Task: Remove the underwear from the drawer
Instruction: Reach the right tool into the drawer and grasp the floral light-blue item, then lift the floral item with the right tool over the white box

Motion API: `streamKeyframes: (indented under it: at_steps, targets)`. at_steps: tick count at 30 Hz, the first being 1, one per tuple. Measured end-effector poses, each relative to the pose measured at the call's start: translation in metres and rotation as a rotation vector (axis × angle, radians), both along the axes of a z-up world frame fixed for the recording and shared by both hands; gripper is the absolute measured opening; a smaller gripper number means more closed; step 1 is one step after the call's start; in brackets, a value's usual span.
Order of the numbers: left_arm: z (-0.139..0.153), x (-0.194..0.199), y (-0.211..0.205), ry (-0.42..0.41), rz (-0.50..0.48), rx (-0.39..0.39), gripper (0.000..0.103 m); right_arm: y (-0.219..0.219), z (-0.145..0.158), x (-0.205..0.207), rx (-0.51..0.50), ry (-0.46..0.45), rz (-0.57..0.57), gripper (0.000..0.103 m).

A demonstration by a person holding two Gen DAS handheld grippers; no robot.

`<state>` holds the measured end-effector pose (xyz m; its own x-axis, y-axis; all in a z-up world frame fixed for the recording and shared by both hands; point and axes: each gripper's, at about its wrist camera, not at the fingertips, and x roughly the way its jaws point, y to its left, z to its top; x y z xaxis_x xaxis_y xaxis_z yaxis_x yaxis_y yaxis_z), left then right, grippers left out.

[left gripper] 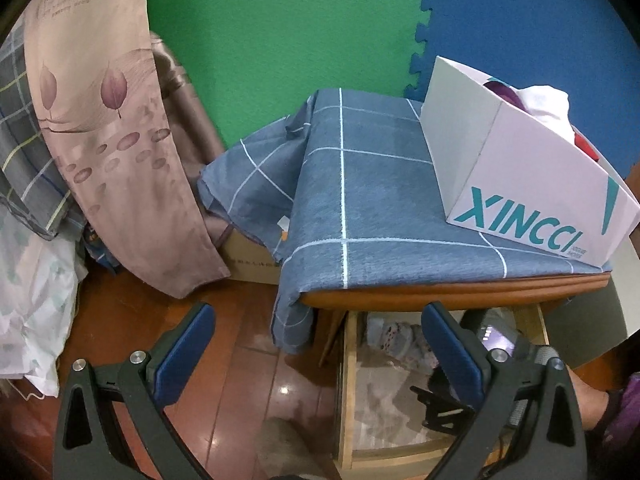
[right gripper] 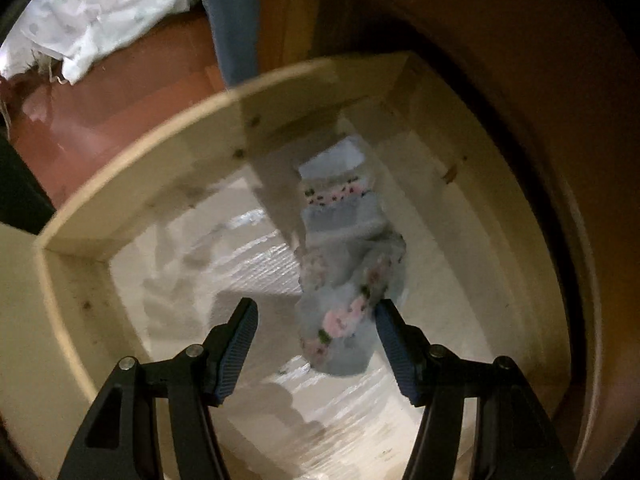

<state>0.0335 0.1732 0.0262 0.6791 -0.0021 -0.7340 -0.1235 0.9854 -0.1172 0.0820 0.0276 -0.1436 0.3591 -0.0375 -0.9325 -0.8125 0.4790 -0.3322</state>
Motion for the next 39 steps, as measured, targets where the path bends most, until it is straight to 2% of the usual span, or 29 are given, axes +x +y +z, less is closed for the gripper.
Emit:
streamKeyframes:
  at_steps: [8,12,14,15,16,21,25,29,39]
  targets:
    - [-0.004,0.003,0.013,0.018,0.012,-0.044,0.102,0.004,-0.023,0.033,-0.055,0.003,-0.029,0.063]
    - [-0.008,0.005,0.021,0.036,0.024,-0.086,0.102,0.003,-0.023,0.045,-0.034,0.025,-0.032,0.061]
    - [-0.009,0.006,0.025,0.043,0.030,-0.106,0.102,0.003,-0.022,0.046,-0.021,0.051,-0.020,0.042]
    - [-0.010,0.006,0.027,0.045,0.033,-0.118,0.102,0.001,-0.022,0.046,-0.027,0.051,-0.013,0.023]
    - [-0.011,0.006,0.028,0.048,0.035,-0.126,0.102,0.002,-0.024,0.044,-0.060,0.034,0.006,0.013]
    - [-0.014,0.008,0.030,0.059,0.034,-0.159,0.102,0.000,-0.016,0.036,-0.101,0.026,0.093,0.012]
    - [-0.013,0.009,0.025,0.056,0.036,-0.136,0.102,-0.005,0.016,0.030,-0.068,0.013,0.124,0.012]
    - [-0.011,0.007,0.019,0.050,0.028,-0.105,0.102,-0.014,0.063,0.017,-0.009,-0.009,0.143,0.012]
    - [0.001,0.002,-0.006,-0.009,-0.032,-0.050,0.102,-0.051,0.190,-0.066,0.232,-0.088,0.068,0.012]
